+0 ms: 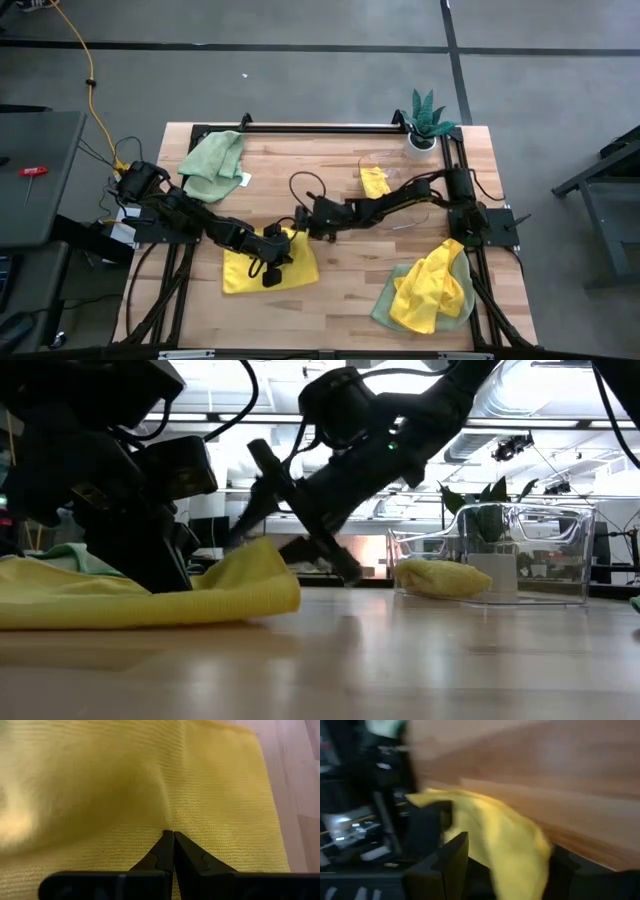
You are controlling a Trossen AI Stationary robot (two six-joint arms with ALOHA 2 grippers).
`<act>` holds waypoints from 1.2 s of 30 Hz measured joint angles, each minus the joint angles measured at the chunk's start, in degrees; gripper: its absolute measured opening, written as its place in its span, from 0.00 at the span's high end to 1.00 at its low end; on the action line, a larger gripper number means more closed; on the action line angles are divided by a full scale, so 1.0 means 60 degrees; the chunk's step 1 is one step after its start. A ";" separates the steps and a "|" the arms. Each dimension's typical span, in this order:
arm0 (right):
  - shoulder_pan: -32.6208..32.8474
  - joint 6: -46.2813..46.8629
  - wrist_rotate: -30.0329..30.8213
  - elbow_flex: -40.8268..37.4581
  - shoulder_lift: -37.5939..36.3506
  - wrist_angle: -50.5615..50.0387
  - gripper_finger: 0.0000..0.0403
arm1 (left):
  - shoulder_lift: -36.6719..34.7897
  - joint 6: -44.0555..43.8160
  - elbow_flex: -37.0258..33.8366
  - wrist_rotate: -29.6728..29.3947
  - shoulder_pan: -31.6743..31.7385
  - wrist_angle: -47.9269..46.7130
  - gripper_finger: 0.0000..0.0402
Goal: Fold microfiber towels
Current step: Fold the top yellow microfiber towel
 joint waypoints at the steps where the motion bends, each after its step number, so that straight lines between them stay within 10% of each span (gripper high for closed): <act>1: -0.0058 -0.0100 0.0007 0.0000 -0.0010 0.0263 0.54 | 0.0000 0.0000 -0.0001 0.0003 0.0000 0.0000 1.00; 12: -0.0841 -0.2145 0.0070 0.0000 -0.0713 0.0794 0.54 | 0.0005 -0.0075 -0.0005 0.0064 0.0004 -0.0009 1.00; 17: -0.0973 -0.3710 -0.0179 0.0003 -0.1869 -0.1938 0.54 | 0.0007 -0.0075 -0.0009 0.0069 0.0004 -0.0005 1.00; 23: -0.0097 -0.3080 -0.0281 0.0000 -0.2191 -0.5024 0.54 | 0.0011 0.0042 -0.0012 0.0075 0.0004 -0.0001 1.00; 36: 0.0739 -0.0767 0.0561 0.0004 -0.0584 -0.3370 0.54 | 0.0011 0.0075 -0.0016 0.0083 0.0004 0.0013 1.00</act>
